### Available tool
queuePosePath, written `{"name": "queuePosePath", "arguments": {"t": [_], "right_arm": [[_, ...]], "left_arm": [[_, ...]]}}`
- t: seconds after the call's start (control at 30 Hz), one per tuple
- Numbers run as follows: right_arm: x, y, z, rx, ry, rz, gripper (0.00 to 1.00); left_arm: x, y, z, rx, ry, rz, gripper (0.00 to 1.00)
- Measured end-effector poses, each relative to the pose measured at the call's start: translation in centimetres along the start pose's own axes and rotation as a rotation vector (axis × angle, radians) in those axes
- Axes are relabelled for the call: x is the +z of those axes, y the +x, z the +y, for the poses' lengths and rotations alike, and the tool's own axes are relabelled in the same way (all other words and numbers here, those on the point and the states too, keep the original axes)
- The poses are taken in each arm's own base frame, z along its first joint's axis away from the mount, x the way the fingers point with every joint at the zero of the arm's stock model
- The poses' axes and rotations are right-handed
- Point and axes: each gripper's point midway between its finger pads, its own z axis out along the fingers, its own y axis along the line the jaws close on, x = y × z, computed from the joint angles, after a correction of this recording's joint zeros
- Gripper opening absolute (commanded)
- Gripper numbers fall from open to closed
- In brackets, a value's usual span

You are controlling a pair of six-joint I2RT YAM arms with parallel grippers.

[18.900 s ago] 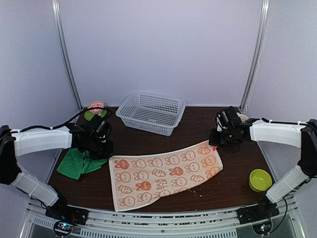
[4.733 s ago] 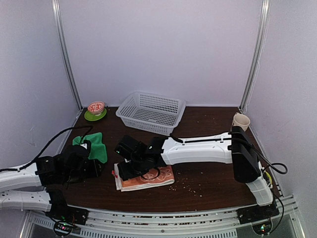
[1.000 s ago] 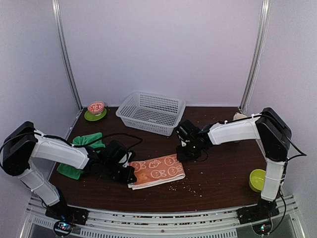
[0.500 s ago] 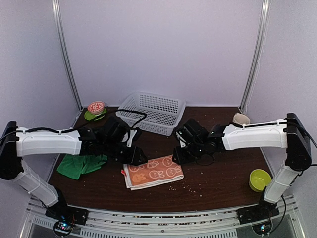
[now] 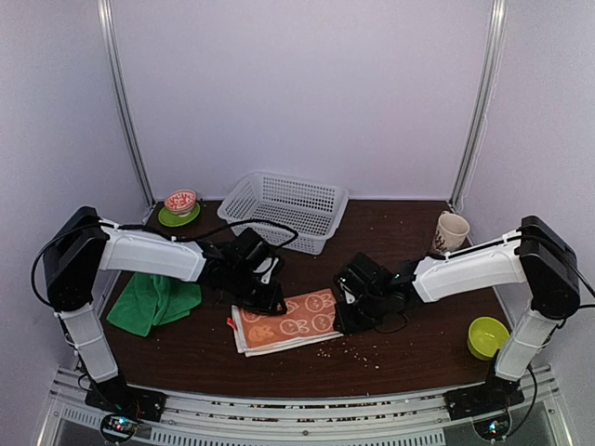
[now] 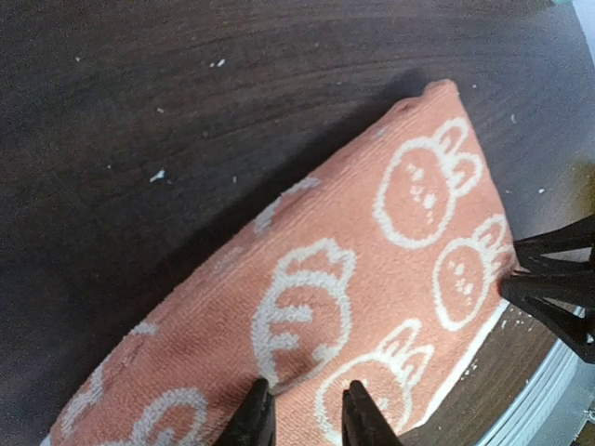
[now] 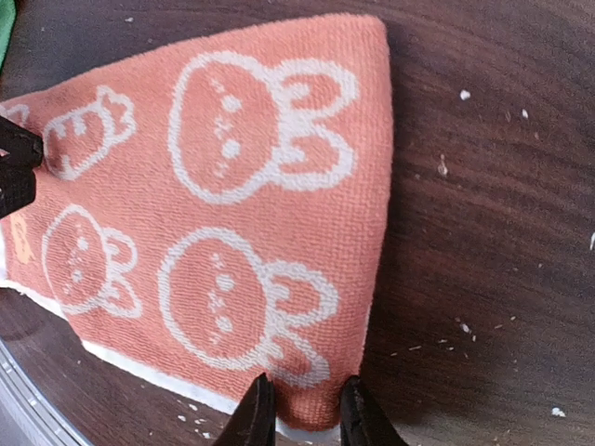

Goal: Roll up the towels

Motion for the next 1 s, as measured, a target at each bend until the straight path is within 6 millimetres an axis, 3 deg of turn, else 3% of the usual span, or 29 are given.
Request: {"name": "queuePosePath", "arguments": {"t": [0.1,0.27,0.47,0.53,0.6,0.73,0.8,0.87,1.0], "right_arm": [[0.5,1.1,-0.9,0.005,0.015,0.019,0.26],[0.5,1.1,-0.9,0.013,-0.003,-0.004,0.27],[-0.4,1.4,-1.2,0.022,-0.001,-0.009,0.39],[-1.3,0.9,-1.0,0.02,0.001,-0.018,0.39],[-2.6,-0.8,0.0,0.012,-0.01,-0.05,0.39],[-4.9,-6.2,2.7,0.002,-0.068,-0.156,0.34],[-5.1,-8.5,3.6,0.0,-0.085,-0.196,0.33],[-4.2,-10.1,4.0,0.0,-0.087,-0.21,0.32],[-1.6,-10.6,2.2,0.027,-0.04,-0.174,0.36]], "left_arm": [[0.9,0.4,0.7,-0.013,-0.005,0.023,0.26],[1.9,0.9,1.0,-0.018,0.002,0.04,0.28],[1.6,0.8,0.6,0.005,0.025,0.039,0.41],[0.6,0.6,0.1,0.017,0.032,0.03,0.43],[-1.4,-0.1,-0.8,0.032,0.054,-0.005,0.44],[-6.0,-1.6,-3.1,0.06,0.124,-0.116,0.4],[-7.2,-1.5,-3.3,0.057,0.141,-0.147,0.38],[-6.8,-0.5,-2.3,0.04,0.12,-0.135,0.35],[-4.1,3.2,1.7,-0.018,0.003,-0.039,0.34]]}}
